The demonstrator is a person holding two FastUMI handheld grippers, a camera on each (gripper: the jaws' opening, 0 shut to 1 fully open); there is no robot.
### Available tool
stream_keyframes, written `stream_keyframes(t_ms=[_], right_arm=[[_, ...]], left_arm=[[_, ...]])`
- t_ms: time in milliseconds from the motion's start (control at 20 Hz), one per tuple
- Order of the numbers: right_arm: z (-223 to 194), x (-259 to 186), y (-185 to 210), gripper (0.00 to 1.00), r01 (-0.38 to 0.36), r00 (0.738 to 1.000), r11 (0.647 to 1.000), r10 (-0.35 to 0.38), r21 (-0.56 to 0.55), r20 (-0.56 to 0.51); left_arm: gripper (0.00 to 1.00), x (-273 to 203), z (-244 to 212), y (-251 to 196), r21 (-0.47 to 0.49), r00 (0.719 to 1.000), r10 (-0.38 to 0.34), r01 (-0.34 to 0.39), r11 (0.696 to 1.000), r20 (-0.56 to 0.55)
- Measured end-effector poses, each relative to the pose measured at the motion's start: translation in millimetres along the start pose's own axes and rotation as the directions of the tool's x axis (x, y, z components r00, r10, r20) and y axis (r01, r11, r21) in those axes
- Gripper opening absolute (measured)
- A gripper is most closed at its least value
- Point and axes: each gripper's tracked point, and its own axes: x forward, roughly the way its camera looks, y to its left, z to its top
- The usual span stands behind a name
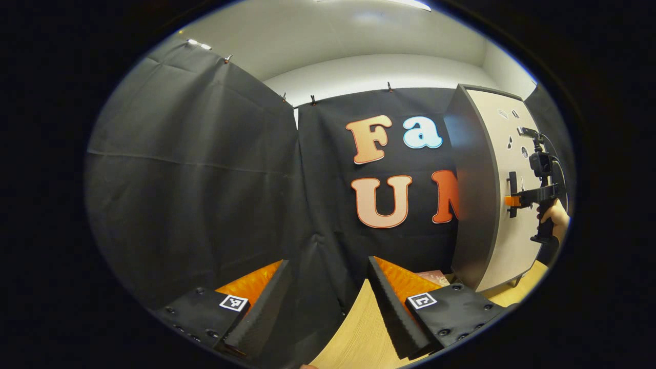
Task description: Open the cabinet door with the right hand, grasp the bottle in the cabinet with the left hand and place it on the coaster, then close the cabinet door with the right hand.
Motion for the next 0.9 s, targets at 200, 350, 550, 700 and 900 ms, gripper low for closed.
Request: stream_keyframes(t_ms=[200, 350, 550, 700, 900], right_arm=[[0, -3, 0, 0.33, -0.014, 1.000, 1.000, 0.014, 0.004, 0.003], [0, -9, 1, 0.25, -0.028, 1.000, 1.000, 0.028, -0.007, 0.014], [1, -29, 2, 0.19, -0.054, 0.998, 0.999, 0.054, -0.009, 0.012], [-1, -55, -6, 0.19, -0.068, 0.998, 0.998, 0.068, 0.003, 0.013], [-4, -99, -27, 0.19, -0.065, 0.998, 0.998, 0.065, -0.001, 0.020]], left_arm=[[0.97, 2, -2, -2, -0.001, 1.000, -0.005, 0.005, 1.000, -0.003], [0.96, 9, -5, -4, 0.002, 1.000, -0.007, 0.007, 1.000, -0.001], [0.96, 19, -9, -5, -0.003, 1.000, -0.007, 0.007, 1.000, -0.001], [0.96, 9, -11, -5, -0.010, 1.000, -0.010, 0.010, 1.000, -0.007], [0.96, 11, -12, -11, -0.018, 1.000, -0.023, 0.023, 1.000, -0.002]])
